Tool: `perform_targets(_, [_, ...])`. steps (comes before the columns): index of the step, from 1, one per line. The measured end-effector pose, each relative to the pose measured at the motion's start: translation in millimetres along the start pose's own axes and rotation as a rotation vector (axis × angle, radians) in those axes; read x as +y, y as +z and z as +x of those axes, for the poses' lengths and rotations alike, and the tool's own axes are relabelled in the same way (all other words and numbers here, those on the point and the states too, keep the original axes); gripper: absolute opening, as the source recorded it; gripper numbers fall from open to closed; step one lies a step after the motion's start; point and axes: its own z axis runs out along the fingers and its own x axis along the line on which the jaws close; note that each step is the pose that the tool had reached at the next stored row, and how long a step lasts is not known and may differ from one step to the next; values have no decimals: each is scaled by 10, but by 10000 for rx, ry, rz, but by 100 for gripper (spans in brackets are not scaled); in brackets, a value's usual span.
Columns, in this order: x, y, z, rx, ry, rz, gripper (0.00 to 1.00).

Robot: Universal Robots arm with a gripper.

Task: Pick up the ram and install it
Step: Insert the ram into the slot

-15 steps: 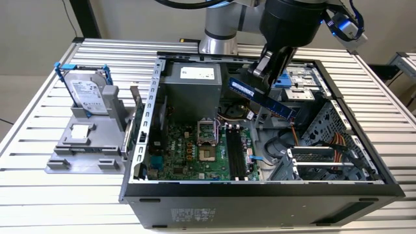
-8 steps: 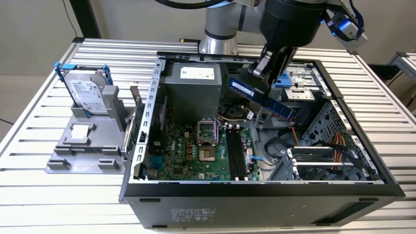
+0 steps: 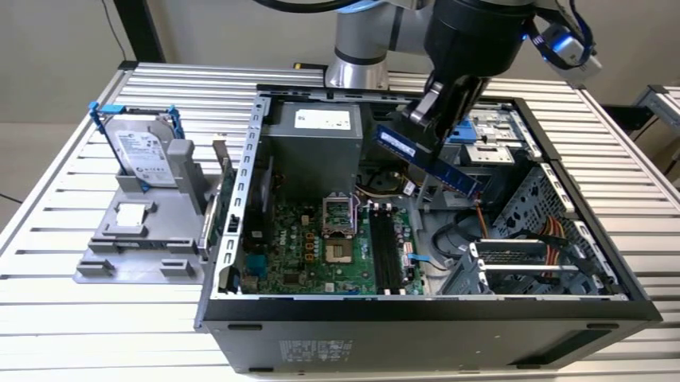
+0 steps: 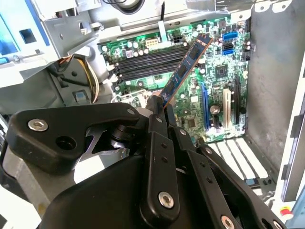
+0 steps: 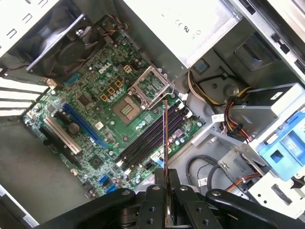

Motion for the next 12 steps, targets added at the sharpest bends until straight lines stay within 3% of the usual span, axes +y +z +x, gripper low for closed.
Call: perform_targets(12, [0,0,0,-14,1053,-7,0])
